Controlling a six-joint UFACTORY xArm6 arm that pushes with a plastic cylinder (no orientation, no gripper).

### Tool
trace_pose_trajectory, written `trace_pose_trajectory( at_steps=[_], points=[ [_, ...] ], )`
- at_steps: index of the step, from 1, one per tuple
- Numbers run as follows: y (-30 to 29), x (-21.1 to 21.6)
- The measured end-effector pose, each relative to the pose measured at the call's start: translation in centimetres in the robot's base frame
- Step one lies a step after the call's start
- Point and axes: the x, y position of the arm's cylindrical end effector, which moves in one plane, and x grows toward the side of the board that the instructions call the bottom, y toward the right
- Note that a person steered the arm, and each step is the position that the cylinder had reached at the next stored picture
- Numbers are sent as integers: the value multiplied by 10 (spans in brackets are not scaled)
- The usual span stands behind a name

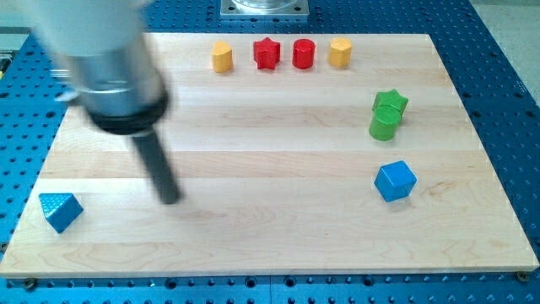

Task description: Slide the cube right to the triangle

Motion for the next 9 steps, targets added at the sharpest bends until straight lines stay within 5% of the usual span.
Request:
trace_pose_trajectory(
  at_steps=[1,2,4,6,9],
  points=[
    [122,-10],
    [182,-59],
    [340,-63],
    [258,-33],
    [214,13]
  ],
)
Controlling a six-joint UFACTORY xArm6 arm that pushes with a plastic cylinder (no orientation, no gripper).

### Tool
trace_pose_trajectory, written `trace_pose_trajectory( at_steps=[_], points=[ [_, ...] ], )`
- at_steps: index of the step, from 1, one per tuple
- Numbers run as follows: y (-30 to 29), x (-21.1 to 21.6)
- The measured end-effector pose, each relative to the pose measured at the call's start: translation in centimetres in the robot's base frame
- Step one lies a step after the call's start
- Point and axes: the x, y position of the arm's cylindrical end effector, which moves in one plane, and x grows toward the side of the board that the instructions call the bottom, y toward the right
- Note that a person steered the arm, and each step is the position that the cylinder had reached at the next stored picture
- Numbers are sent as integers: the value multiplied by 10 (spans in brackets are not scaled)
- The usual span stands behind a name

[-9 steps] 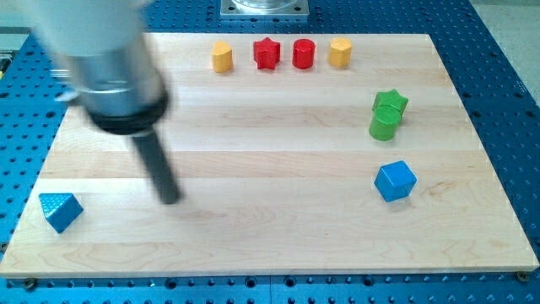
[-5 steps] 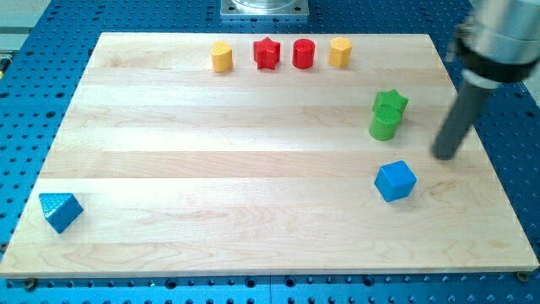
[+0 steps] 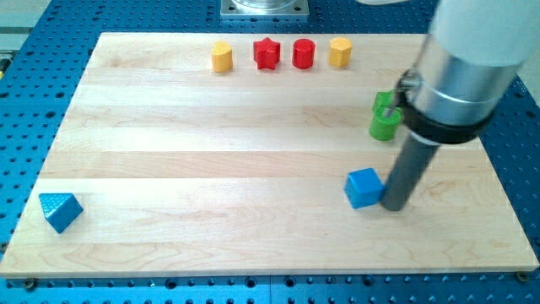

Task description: Slide the cube right to the triangle

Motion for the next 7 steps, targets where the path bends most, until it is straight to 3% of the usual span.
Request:
trace_pose_trajectory(
  at_steps=[1,3,4,7],
  points=[
    [-48,0],
    [-42,-36],
    [-70,-42],
    [-236,-28]
  ],
)
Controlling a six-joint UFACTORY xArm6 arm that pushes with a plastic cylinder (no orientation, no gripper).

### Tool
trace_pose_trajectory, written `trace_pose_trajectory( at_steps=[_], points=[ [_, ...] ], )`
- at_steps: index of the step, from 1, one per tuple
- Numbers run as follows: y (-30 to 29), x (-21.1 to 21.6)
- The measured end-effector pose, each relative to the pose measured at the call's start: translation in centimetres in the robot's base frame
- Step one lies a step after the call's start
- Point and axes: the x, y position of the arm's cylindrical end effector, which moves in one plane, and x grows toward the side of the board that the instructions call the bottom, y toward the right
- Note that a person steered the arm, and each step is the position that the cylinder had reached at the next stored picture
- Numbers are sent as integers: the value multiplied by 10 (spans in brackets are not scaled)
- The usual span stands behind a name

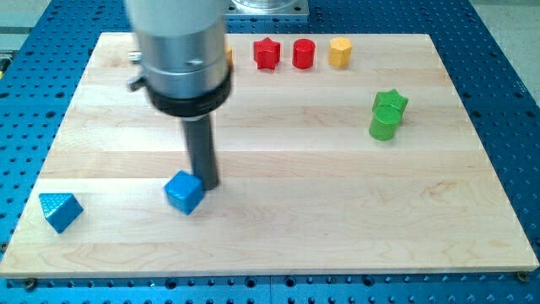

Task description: Slide the cube right to the triangle

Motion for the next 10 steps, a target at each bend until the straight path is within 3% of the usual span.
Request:
trace_pose_trajectory(
  at_steps=[1,2,3,5,6,7,8,10],
  points=[
    [-17,21],
    [29,37],
    [26,61],
    [-57,61],
    [-56,61],
    [-14,53],
    [-3,21],
    [-83,22]
  ],
)
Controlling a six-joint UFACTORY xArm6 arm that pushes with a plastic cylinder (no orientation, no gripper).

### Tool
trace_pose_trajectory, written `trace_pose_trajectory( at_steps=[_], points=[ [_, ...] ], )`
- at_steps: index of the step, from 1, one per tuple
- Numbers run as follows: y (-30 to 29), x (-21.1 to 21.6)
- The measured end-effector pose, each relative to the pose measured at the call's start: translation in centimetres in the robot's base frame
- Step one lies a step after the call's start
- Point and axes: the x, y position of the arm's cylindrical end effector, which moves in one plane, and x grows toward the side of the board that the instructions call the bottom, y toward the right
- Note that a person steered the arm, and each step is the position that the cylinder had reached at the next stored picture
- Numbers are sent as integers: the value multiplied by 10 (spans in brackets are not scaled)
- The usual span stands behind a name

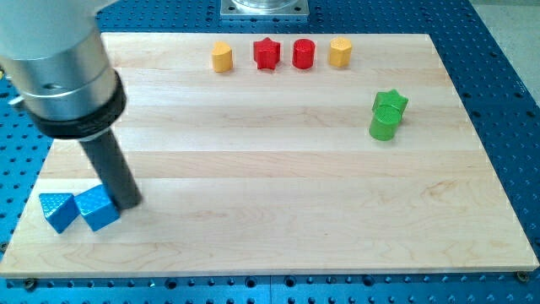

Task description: Slide the cube right to the triangle

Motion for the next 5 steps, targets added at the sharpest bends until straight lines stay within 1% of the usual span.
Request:
trace_pose_trajectory(
  at_steps=[1,2,3,4,5],
  points=[
    [35,-2],
    [74,-67],
    [95,-129],
    [106,-148],
    [106,-148]
  ],
)
